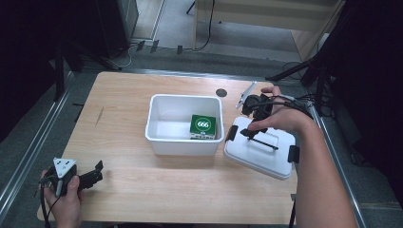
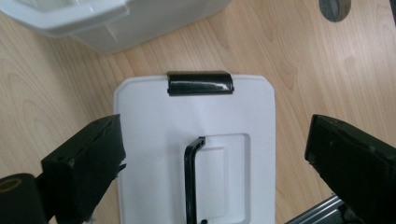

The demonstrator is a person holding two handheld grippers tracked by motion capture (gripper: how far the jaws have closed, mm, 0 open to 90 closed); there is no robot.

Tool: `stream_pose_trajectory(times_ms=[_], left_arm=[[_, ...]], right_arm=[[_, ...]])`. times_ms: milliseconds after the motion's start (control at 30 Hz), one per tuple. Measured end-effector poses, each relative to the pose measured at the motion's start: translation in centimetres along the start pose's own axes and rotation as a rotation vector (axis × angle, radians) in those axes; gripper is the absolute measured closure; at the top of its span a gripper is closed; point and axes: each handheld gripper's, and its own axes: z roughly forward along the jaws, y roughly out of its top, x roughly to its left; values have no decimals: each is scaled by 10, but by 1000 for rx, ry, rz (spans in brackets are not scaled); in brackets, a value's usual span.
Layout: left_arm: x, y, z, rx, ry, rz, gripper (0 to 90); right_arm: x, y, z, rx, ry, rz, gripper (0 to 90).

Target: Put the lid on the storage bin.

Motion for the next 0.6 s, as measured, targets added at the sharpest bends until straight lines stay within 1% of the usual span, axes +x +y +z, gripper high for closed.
stream_pose_trajectory(times_ms=[67, 133, 200, 267, 333, 433, 500, 533, 600], left_arm=[[0, 0, 0, 0, 1, -1, 0], [0, 0, 0, 0, 1, 1, 0], [0, 0, 0, -1, 2, 1, 0], [0, 0, 0, -1, 2, 1, 0], [0, 0, 0, -1, 3, 1, 0], [-1, 0, 0, -2, 5, 2, 0], [-1, 0, 0, -1, 4, 4, 0], [-1, 0, 0, 1, 3, 8, 0], [-1, 0, 0, -2, 3, 9, 0]], right_arm=[[-1, -6, 3, 2, -3, 7, 69], [-1, -12, 6, -2, -3, 16, 111], [-2, -19, 10, -10, -9, 14, 141], [-2, -26, 13, -7, -1, 15, 203], [-2, -31, 15, -10, 13, 24, 227], [-2, -39, 20, -8, 27, 41, 296], [-2, -44, 22, -2, 41, 42, 330], [-2, -47, 24, 1, 54, 47, 387], [-1, -50, 26, 7, 56, 54, 437]])
